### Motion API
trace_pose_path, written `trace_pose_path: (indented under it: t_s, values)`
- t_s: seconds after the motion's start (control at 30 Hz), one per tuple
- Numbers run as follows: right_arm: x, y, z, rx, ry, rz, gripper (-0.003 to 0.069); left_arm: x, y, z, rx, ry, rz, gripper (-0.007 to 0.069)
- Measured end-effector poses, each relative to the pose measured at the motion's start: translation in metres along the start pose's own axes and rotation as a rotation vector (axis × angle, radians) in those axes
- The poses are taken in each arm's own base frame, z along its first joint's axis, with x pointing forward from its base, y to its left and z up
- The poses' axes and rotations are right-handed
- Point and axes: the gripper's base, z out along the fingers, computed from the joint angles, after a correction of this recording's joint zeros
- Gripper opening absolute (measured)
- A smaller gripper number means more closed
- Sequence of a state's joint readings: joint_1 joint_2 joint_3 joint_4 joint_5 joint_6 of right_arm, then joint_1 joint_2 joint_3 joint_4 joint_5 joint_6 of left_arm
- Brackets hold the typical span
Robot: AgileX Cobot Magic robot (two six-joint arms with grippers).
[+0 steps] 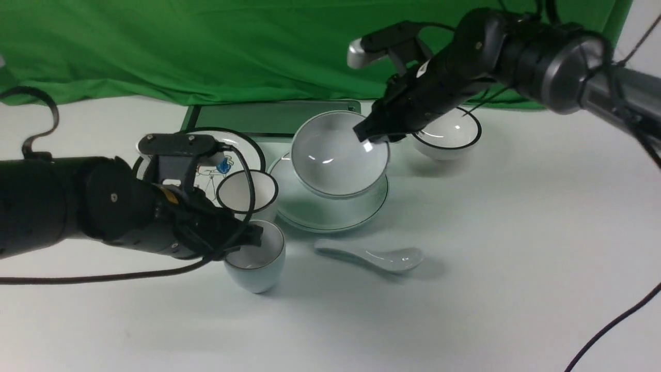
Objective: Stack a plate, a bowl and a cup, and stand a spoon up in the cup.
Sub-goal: Use the left arm to grab a blue teacup, then use the left arm to put the blue teacup into the blue rice bowl in the middle
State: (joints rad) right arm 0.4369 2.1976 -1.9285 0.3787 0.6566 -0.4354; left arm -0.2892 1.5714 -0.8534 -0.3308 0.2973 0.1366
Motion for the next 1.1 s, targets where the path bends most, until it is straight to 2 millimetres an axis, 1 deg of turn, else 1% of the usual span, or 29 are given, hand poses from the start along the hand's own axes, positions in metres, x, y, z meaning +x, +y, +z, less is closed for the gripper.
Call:
trace_pose_path:
  t_s: [0.03, 0.07, 0.1, 0.13, 0.17, 0.23, 0.3, 0.43, 0.57, 0.63, 0.7, 0.77, 0.8, 0.83, 0.87, 0.9, 0.93, 1.0, 1.03, 1.07, 1.1]
  values:
    - [0.000, 0.000, 0.009, -0.003, 0.003, 0.006, 0.0080, 0.000, 0.000, 0.001, 0.000, 0.002, 0.003, 0.0067]
    - [0.001, 0.000, 0.010, -0.003, 0.004, 0.006, 0.0080, 0.000, 0.000, 0.001, 0.000, 0.002, 0.003, 0.0064]
    - [0.003, -0.002, 0.021, -0.005, 0.014, 0.015, 0.0080, 0.000, 0.000, 0.001, -0.001, 0.000, 0.007, 0.0045]
    - [0.003, -0.002, 0.022, -0.004, 0.015, 0.016, 0.0080, 0.000, 0.000, 0.001, -0.001, 0.000, 0.007, 0.0043]
    - [0.007, -0.003, 0.030, -0.005, 0.028, 0.021, 0.0080, 0.000, 0.000, 0.001, -0.001, 0.000, 0.011, 0.0032]
    - [0.011, -0.004, 0.036, -0.006, 0.045, 0.019, 0.0080, 0.000, 0.000, 0.001, -0.001, 0.001, 0.016, 0.0021]
    - [0.013, -0.004, 0.039, -0.009, 0.056, 0.022, 0.0083, 0.000, 0.000, 0.001, -0.001, 0.003, 0.018, 0.0011]
    - [0.013, -0.004, 0.039, -0.011, 0.057, 0.025, 0.0125, 0.000, 0.000, -0.001, 0.001, 0.000, 0.030, 0.0001]
    - [0.013, -0.004, 0.042, -0.016, 0.062, 0.028, 0.0245, -0.007, -0.004, -0.018, 0.021, -0.039, 0.025, 0.0000]
    - [0.012, -0.004, 0.039, -0.023, 0.071, 0.027, 0.0312, -0.016, -0.009, -0.029, 0.044, -0.058, 0.036, 0.0000]
    - [0.007, -0.004, 0.031, -0.028, 0.070, 0.022, 0.0365, -0.030, -0.015, -0.040, 0.072, -0.072, 0.055, 0.0000]
    - [-0.002, -0.003, 0.015, -0.023, 0.071, -0.003, 0.0406, -0.050, -0.021, -0.049, 0.096, -0.092, 0.077, 0.0000]
    - [-0.006, -0.003, 0.008, -0.014, 0.071, -0.019, 0.0417, -0.059, -0.024, -0.050, 0.102, -0.101, 0.085, 0.0000]
    - [-0.012, -0.003, -0.005, 0.003, 0.065, -0.042, 0.0424, -0.070, -0.026, -0.051, 0.110, -0.115, 0.093, 0.0000]
    - [-0.020, -0.005, -0.023, 0.042, 0.045, -0.077, 0.0424, -0.085, -0.029, -0.049, 0.114, -0.133, 0.104, 0.0000]
    - [-0.025, -0.006, -0.033, 0.070, 0.033, -0.096, 0.0424, -0.098, -0.031, -0.048, 0.117, -0.156, 0.110, 0.0000]
    - [-0.029, -0.008, -0.046, 0.108, 0.018, -0.111, 0.0421, -0.109, -0.033, -0.042, 0.116, -0.165, 0.119, 0.0000]
    - [-0.035, -0.013, -0.064, 0.168, -0.001, -0.121, 0.0413, -0.126, -0.033, -0.021, 0.111, -0.158, 0.131, 0.0000]
    - [-0.036, -0.017, -0.070, 0.191, -0.006, -0.112, 0.0407, -0.134, -0.034, -0.010, 0.109, -0.150, 0.137, 0.0000]
    - [-0.035, -0.021, -0.075, 0.203, -0.002, -0.099, 0.0405, -0.140, -0.034, -0.004, 0.109, -0.152, 0.142, 0.0000]
    - [-0.033, -0.026, -0.077, 0.213, 0.018, -0.081, 0.0399, -0.145, -0.034, 0.009, 0.105, -0.132, 0.152, 0.0000]
